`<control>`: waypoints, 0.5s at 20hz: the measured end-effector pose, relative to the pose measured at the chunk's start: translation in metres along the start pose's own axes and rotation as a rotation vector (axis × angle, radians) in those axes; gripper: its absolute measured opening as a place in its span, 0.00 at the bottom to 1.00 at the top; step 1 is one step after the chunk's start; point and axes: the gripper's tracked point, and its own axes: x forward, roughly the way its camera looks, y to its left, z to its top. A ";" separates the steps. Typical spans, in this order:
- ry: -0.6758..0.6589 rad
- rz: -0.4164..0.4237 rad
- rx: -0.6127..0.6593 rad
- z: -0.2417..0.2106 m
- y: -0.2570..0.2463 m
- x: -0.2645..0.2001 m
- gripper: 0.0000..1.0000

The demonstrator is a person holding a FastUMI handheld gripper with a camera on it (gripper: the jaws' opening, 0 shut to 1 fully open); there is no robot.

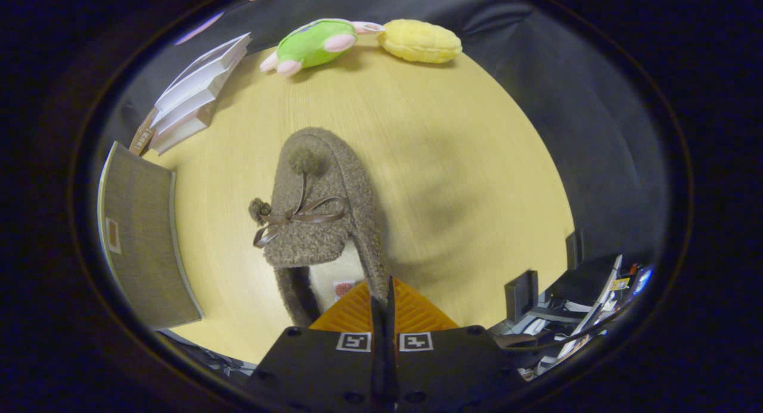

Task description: Open the storage box then place both shoes into the box .Put the left shoe in first, then the right shoe, with the right side of both shoes facing outward in a uniform manner.

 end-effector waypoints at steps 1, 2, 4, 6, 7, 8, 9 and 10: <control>-0.003 -0.005 0.002 0.000 0.003 -0.005 0.03; -0.005 -0.008 0.007 0.000 0.006 -0.011 0.03; -0.008 -0.027 0.014 0.000 0.011 -0.026 0.03; -0.013 -0.060 0.014 -0.001 0.014 -0.046 0.03; -0.019 -0.081 0.016 -0.001 0.015 -0.058 0.03; -0.030 -0.104 0.019 0.001 0.016 -0.071 0.03; -0.042 -0.128 0.026 0.002 0.017 -0.085 0.04; -0.057 -0.148 0.039 0.005 0.019 -0.099 0.04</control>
